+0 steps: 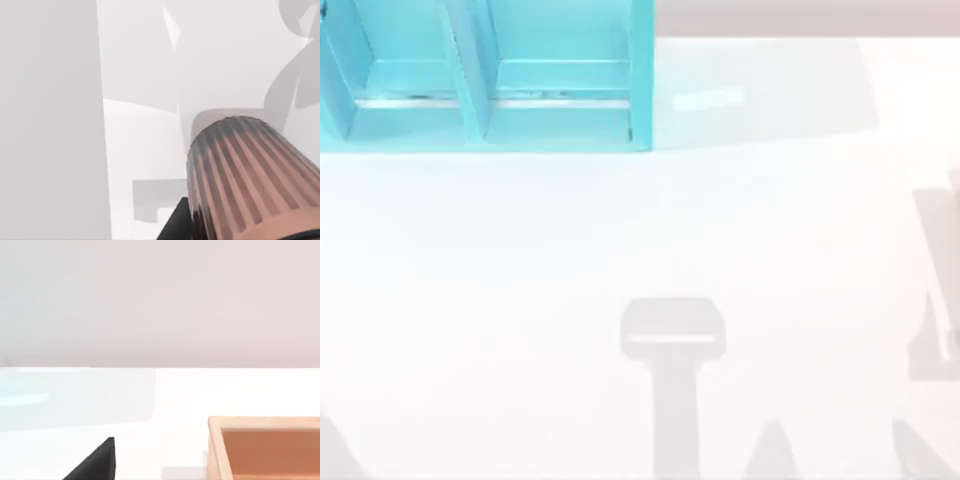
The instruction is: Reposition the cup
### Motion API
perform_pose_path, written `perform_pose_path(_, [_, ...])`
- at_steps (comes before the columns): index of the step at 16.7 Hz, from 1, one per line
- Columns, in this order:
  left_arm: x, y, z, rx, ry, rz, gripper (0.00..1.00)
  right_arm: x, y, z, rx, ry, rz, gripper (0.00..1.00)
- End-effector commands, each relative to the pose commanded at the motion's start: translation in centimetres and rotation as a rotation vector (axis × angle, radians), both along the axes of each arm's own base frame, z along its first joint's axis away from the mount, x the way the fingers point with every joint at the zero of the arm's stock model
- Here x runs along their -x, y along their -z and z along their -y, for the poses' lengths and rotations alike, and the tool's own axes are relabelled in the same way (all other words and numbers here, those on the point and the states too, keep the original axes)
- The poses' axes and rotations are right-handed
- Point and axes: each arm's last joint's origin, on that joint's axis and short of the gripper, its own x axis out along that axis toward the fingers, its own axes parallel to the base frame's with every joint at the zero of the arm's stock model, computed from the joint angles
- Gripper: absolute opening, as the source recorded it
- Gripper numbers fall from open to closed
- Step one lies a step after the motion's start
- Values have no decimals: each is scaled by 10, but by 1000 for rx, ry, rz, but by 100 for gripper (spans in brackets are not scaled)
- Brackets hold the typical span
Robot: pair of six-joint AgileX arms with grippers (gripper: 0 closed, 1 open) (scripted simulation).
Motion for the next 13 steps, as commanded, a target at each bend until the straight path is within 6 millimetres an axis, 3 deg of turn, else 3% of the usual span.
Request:
perform_pose_path(2, [0,0,0,0,0,0,0,0,0,0,0,0,0,100])
perform_pose_path(13, [0,0,0,0,0,0,83,0,0,0,0,0,0,100])
